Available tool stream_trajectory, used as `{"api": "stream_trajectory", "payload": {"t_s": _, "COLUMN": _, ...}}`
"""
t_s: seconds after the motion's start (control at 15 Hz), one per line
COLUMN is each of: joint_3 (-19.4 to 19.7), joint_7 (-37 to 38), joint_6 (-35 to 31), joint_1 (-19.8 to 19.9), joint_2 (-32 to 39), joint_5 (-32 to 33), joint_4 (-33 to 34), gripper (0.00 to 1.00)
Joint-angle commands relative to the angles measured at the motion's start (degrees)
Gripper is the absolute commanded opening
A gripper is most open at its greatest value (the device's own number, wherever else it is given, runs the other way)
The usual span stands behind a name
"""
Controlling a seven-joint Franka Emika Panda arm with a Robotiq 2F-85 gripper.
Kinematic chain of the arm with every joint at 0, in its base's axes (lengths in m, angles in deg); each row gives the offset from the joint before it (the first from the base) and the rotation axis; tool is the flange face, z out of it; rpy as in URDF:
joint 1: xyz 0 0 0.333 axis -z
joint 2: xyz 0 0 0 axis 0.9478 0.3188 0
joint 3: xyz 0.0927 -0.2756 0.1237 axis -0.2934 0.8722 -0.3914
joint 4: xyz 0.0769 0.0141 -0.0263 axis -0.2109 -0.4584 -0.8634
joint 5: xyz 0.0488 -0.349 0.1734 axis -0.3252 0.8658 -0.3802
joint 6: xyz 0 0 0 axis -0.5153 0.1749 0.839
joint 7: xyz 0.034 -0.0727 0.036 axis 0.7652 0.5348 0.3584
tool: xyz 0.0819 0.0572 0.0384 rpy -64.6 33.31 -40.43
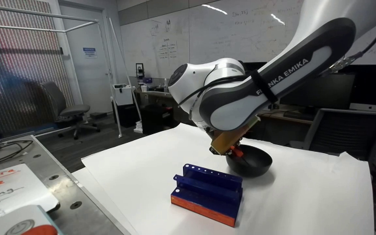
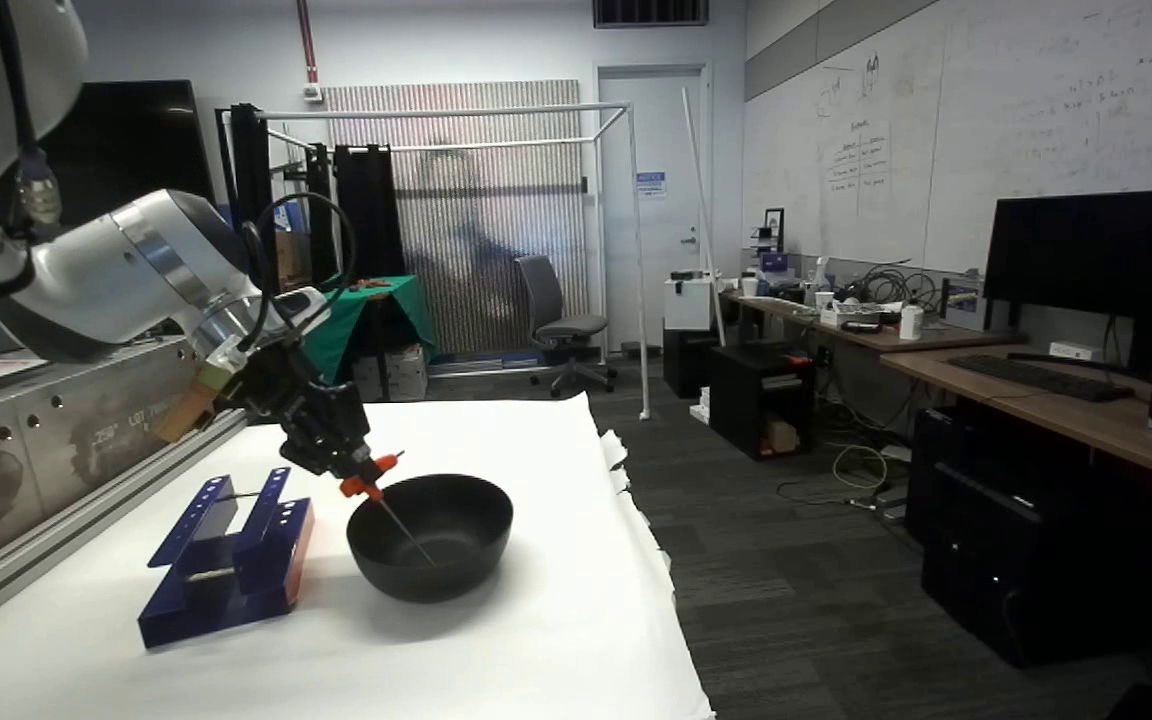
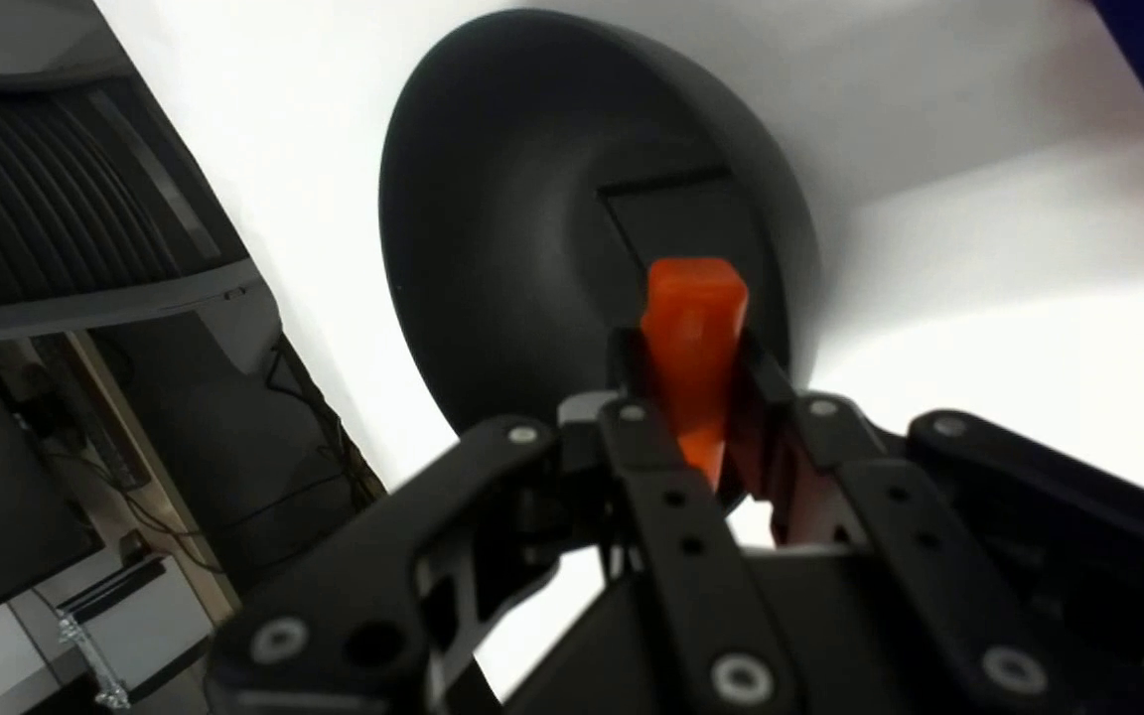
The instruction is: Pick up the orange object tool and put it in the bowl
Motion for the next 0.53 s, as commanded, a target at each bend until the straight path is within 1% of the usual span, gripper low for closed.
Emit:
{"api": "stream_trajectory", "payload": {"t_s": 0.0, "joint_3": 0.7, "joint_7": 1.7, "joint_6": 0.3, "joint_1": -0.2, "joint_2": 2.1, "joint_5": 0.6, "joint_4": 2.7, "gripper": 0.47}}
{"api": "stream_trajectory", "payload": {"t_s": 0.07, "joint_3": 0.7, "joint_7": 1.8, "joint_6": 0.2, "joint_1": -0.1, "joint_2": 2.3, "joint_5": 0.3, "joint_4": 2.9, "gripper": 0.47}}
{"api": "stream_trajectory", "payload": {"t_s": 0.2, "joint_3": 0.7, "joint_7": 1.9, "joint_6": 0.1, "joint_1": 0.2, "joint_2": 2.6, "joint_5": -0.2, "joint_4": 3.0, "gripper": 0.61}}
{"api": "stream_trajectory", "payload": {"t_s": 0.27, "joint_3": 0.6, "joint_7": 1.8, "joint_6": -0.3, "joint_1": 0.5, "joint_2": 2.7, "joint_5": -0.7, "joint_4": 3.0, "gripper": 0.70}}
{"api": "stream_trajectory", "payload": {"t_s": 0.4, "joint_3": 0.3, "joint_7": 1.2, "joint_6": -0.7, "joint_1": 1.0, "joint_2": 2.6, "joint_5": -1.7, "joint_4": 2.8, "gripper": 0.84}}
{"api": "stream_trajectory", "payload": {"t_s": 0.47, "joint_3": 0.2, "joint_7": 0.7, "joint_6": -1.0, "joint_1": 1.2, "joint_2": 2.5, "joint_5": -2.2, "joint_4": 2.7, "gripper": 0.92}}
